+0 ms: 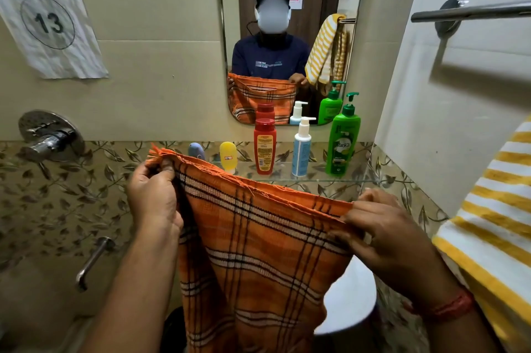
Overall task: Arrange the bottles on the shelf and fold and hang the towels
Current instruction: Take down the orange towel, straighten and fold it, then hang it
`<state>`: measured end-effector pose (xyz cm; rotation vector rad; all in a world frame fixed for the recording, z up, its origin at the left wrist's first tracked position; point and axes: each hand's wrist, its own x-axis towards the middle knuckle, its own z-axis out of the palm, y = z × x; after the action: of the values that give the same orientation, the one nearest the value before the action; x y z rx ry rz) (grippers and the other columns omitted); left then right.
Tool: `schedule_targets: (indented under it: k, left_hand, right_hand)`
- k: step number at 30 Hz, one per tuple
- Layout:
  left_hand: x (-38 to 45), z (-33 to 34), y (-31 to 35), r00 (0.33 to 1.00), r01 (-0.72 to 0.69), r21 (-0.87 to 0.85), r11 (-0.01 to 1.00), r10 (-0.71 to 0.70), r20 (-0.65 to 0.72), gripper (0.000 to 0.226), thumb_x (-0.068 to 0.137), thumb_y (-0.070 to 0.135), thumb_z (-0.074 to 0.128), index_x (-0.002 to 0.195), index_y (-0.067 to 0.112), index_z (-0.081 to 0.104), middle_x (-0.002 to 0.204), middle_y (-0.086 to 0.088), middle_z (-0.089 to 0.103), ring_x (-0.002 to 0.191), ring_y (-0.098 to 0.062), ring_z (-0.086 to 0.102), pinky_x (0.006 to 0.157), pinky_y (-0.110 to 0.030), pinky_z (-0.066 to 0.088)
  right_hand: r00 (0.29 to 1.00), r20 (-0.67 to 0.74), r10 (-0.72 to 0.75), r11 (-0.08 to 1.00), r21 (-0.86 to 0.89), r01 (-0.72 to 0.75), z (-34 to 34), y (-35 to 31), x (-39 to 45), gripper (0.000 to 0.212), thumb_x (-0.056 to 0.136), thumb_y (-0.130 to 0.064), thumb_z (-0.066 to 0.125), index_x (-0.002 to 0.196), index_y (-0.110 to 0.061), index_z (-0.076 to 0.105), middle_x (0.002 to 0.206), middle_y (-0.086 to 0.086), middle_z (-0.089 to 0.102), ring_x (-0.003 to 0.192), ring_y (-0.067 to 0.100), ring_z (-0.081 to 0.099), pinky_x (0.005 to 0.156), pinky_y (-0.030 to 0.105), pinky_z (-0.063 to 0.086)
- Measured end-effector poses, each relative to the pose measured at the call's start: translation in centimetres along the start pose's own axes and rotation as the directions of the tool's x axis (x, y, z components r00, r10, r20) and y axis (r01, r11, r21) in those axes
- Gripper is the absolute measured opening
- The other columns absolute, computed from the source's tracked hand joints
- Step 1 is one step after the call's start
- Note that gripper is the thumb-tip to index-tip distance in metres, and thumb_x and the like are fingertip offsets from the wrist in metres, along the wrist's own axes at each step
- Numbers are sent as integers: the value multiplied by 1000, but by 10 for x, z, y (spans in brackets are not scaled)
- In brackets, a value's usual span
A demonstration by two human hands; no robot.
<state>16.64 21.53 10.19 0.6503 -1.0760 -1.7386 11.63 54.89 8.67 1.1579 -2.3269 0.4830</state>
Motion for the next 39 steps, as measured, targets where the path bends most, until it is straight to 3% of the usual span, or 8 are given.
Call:
schedule_targets:
  k: [6, 14, 22, 26, 29, 31, 34, 39]
  left_hand:
    - [-3, -9, -6, 1000, 20, 41, 999, -20, 18, 24, 93, -1, 59, 94, 21, 70, 89, 2, 71, 81, -14, 68, 73, -28, 57]
    - [-6, -18, -3, 1000, 32, 50, 998, -32, 0, 24, 92, 4, 60, 87, 24, 71, 90, 2, 73, 90, -20, 70, 90, -43, 58]
    - [-17, -30, -1, 1000, 24, 57, 998, -23, -19, 28, 91, 1, 57, 89, 24, 71, 86, 3, 72, 83, -19, 69, 91, -46, 58]
    - [-26, -33, 4, 1000, -21, 74, 997, 21, 1, 30, 91, 1, 56, 89, 26, 71, 93, 0, 73, 90, -22, 70, 88, -44, 60]
    - [-33, -38, 8, 997, -75, 71, 995, 75, -3, 29, 93, 1, 56, 89, 26, 70, 93, 2, 72, 90, -19, 70, 84, -35, 60]
    - [-31, -45, 15, 995, -92, 55, 994, 95, -41, 30, 94, 1, 55, 90, 27, 69, 96, 3, 73, 90, -16, 70, 81, -31, 59]
    - [-28, -52, 19, 992, -97, 82, 992, 103, -76, 29, 93, 2, 55, 96, 27, 69, 97, 5, 72, 87, -12, 69, 74, -26, 57]
    - [-35, -60, 15, 988, -101, 102, 990, 112, -104, 23, 94, 5, 56, 105, 21, 69, 88, 9, 67, 76, -5, 63, 62, -17, 51]
  right_hand:
    - [997, -65, 52, 999, 9, -52, -12, 3, -3, 55, 93, -67, 33, 76, -24, 63, 77, -13, 55, 79, 12, 49, 67, 32, 47]
    - [962, -222, 161, 839, 544, -14, -63, -42, -1, 18, 85, -32, 60, 96, -20, 67, 96, -11, 58, 92, 17, 62, 73, 25, 56]
    - [984, -62, 167, 976, 152, -156, -65, -36, -1, 47, 83, -6, 72, 126, -23, 63, 107, -10, 46, 94, 0, 47, 77, 1, 41]
    - [945, 245, 219, 959, 123, -254, -58, -34, -2, 39, 84, -4, 72, 111, -31, 70, 101, -15, 64, 97, 7, 59, 76, 7, 41]
    - [973, 57, 224, 950, 208, -231, -63, -42, -10, 32, 79, 1, 74, 98, -26, 74, 91, -16, 69, 89, 3, 62, 74, 21, 50]
    - [970, -92, 226, 926, 328, -185, -68, -52, -12, 30, 79, 3, 73, 97, -22, 73, 91, -14, 69, 89, 4, 63, 72, 15, 48]
    - [980, -74, 183, 925, 350, -146, -65, -61, -16, 41, 77, 12, 71, 91, -27, 70, 85, -16, 66, 87, 0, 60, 69, 9, 44]
    - [955, -129, 268, 857, 484, -175, -53, -59, -14, 47, 80, 14, 68, 87, -32, 67, 85, -11, 68, 85, 8, 65, 74, 25, 54]
